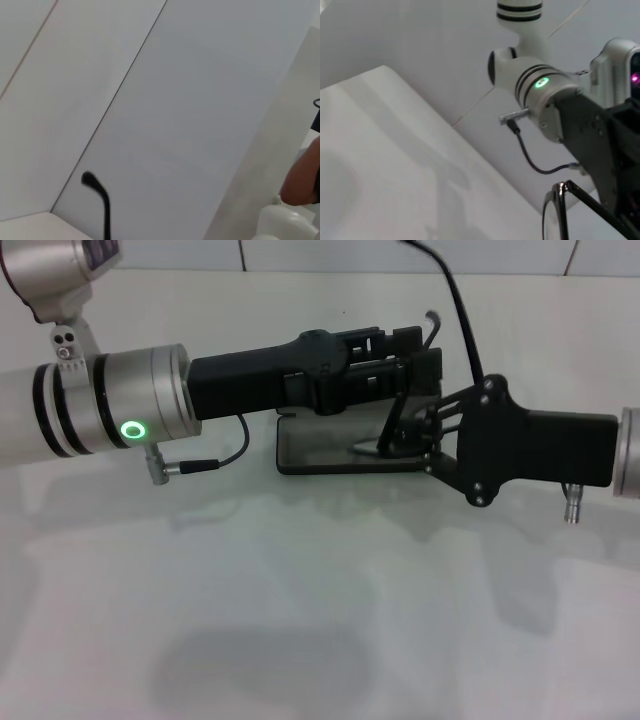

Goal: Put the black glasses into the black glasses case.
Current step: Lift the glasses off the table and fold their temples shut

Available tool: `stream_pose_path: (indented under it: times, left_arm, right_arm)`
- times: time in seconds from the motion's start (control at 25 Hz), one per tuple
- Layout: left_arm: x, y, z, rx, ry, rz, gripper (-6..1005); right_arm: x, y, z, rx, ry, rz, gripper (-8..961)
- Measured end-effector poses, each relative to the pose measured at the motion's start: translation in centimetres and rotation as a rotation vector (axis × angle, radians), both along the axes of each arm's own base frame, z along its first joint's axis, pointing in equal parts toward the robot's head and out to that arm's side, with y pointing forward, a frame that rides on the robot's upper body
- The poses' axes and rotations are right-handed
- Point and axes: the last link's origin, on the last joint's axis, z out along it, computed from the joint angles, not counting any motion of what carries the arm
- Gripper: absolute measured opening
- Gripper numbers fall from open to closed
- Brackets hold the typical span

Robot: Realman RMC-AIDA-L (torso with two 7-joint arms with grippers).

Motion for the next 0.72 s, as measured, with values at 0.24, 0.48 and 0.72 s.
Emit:
stream_pose_path:
  times: [0.24,0.48,0.72]
  left_arm:
    - [0.02,0.17,0.19,-0.002,-0.001,0.007,589]
    - [0.44,0.27,-0.08,-0.021,0.024,-0.013,590]
    - [0.56,0.27,-0.51,-0.049,0.050,-0.008,590]
  right_arm:
    - [0.26,-0.05,0.15,0.022,0.005,0.015,129]
    - [0.17,0.10,0.10,0.029,0.004,0.019,131]
    - [0.13,0.11,0.03,0.028,0.006,0.018,133]
